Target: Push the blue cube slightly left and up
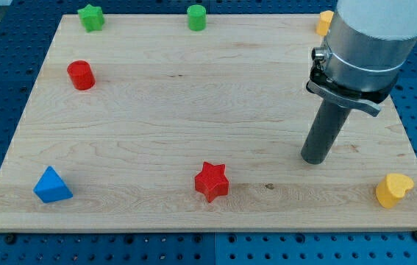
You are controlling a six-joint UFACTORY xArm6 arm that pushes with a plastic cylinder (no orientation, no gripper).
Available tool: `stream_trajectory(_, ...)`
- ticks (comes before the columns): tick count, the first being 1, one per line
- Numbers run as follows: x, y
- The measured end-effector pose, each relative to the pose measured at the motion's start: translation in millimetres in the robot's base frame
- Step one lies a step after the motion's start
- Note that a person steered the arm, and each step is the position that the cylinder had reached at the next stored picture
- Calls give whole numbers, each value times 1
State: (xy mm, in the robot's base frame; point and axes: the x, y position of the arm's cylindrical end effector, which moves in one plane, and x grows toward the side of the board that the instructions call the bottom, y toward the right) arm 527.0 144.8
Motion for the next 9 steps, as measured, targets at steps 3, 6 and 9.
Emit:
stream_trajectory(3,0,0)
stream_trajectory(6,-66,139)
stream_trajectory(9,-118,179)
